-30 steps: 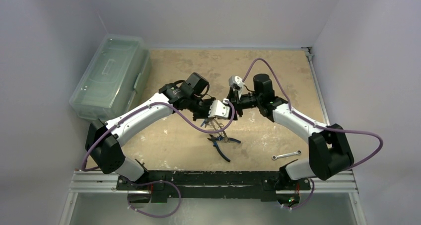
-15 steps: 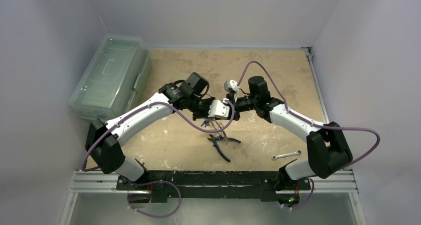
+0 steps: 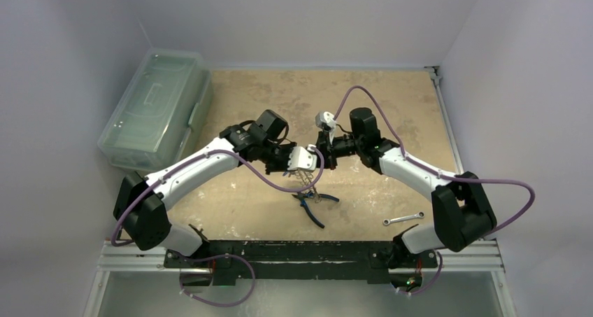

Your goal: Remove the keys from the keyring

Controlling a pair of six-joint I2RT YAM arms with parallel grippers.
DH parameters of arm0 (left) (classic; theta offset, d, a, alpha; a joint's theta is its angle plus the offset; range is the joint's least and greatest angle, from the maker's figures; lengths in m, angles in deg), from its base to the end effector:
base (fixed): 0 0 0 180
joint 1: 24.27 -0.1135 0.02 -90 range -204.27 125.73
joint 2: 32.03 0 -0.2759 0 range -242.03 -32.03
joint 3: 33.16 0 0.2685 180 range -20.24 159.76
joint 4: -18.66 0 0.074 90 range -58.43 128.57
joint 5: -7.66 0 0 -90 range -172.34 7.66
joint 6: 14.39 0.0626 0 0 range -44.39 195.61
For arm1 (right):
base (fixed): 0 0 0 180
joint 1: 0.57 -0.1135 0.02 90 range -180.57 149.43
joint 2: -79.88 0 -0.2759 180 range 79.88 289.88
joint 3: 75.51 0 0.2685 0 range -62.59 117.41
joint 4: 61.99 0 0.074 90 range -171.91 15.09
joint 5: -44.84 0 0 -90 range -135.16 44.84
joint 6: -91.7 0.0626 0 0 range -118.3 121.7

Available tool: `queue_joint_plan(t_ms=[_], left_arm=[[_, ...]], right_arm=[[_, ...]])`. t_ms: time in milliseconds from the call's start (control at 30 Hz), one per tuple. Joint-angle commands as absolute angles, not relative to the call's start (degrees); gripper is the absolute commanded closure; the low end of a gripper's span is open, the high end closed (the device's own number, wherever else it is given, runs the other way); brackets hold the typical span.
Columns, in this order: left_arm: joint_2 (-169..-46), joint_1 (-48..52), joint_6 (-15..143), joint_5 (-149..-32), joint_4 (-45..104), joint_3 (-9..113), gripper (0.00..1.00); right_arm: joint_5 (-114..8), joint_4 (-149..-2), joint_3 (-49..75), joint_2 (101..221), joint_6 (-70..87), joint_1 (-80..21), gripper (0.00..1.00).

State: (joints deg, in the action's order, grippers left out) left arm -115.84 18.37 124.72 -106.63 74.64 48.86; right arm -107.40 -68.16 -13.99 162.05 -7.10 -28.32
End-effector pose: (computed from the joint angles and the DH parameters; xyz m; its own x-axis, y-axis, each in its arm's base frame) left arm 0.2242 -0.2415 0.2685 0.1814 0.7696 -0.6122 0.9802 -0.0915 0.1754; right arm 0.2625 0.2007 0.2456 -0.2545 -0.2144 -0.9430 -0.9661 0.0118 0.2580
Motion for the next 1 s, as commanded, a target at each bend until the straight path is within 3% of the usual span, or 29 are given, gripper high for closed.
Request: queue_joint_plan(t_ms=[0,233,467,733,967], left_arm=[[-114.80,17.94,124.47,-109.30,73.62,46.83,1.00],[-117.24,18.54,123.58,-110.74,73.77,47.61,1.00],[-115.62,18.50,122.66,-105.67,74.13,50.56,1.00],[-115.16,18.53,122.64,-101.41,73.96,54.27,1.00],[-116.37,18.52,123.34,-103.11,74.81,57.47,1.00]], right_arm=[[-107.31,-58.53,-15.98,159.12,-1.39,-28.08,1.00],[-107.43,-53.13,-18.12,158.13,1.35,-27.99,1.00],[-107.58,-57.19,-18.04,158.11,-3.29,-27.82,1.00],[-106.69,-60.60,-17.89,158.21,-6.99,-27.94,0.93],[-107.83,-64.53,-17.11,157.60,-9.86,-27.84,0.82]])
